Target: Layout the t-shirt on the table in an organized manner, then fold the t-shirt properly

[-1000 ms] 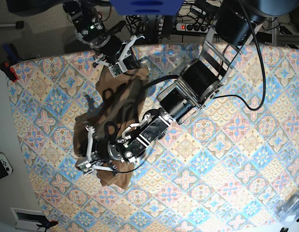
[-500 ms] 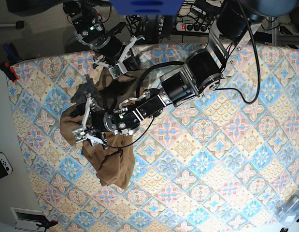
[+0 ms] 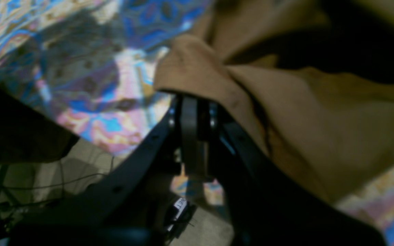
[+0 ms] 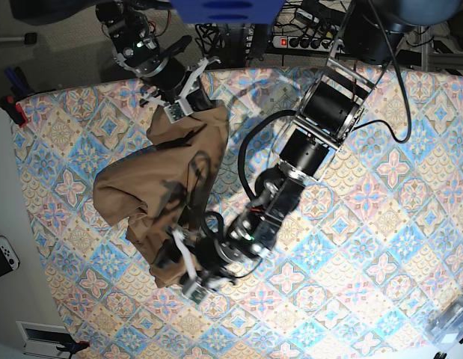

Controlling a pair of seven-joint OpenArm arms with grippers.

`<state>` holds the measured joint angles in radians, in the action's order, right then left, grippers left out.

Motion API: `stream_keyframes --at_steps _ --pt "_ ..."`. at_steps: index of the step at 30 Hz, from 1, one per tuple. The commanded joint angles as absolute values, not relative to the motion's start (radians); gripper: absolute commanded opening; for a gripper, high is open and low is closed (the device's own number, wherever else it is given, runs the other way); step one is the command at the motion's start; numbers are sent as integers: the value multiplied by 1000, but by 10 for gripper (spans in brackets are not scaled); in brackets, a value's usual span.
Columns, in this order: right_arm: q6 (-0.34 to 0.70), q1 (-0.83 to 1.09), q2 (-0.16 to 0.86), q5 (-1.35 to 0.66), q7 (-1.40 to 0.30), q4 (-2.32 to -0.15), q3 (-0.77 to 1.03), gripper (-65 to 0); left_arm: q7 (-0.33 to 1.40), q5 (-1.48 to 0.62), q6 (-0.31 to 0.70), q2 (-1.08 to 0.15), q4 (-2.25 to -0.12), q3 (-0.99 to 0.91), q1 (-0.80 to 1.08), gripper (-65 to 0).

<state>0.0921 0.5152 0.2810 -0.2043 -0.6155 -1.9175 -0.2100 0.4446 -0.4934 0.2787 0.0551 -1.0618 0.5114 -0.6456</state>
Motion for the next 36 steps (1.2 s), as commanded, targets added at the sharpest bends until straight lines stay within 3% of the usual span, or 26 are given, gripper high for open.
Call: stream_keyframes --at_steps 1,6,10,14,23,31,36 --pt "99 513 285 -213 -595 -1933 -208 -650 447 -509 286 64 -1063 487 -688 -305" --pt "99 513 285 -213 -595 -1933 -193 -650 559 -415 269 59 -1010 476 -694 -305" --pt "99 513 285 -213 -595 -1933 -191 -650 634 -334 153 56 -1009 475 -677 -305" --pt "99 515 285 -214 -596 -1933 -174 -650 699 -297 137 59 -1009 481 -674 -305" --pt "99 515 285 -214 -596 -1933 -174 -650 705 -271 133 122 -848 475 -674 -305" --pt "99 515 285 -214 -596 -1929 -173 -650 700 -163 33 128 -848 475 -670 -305" --pt "99 515 285 -214 -596 -1925 -173 -650 700 -156 25 124 -846 475 -668 -305"
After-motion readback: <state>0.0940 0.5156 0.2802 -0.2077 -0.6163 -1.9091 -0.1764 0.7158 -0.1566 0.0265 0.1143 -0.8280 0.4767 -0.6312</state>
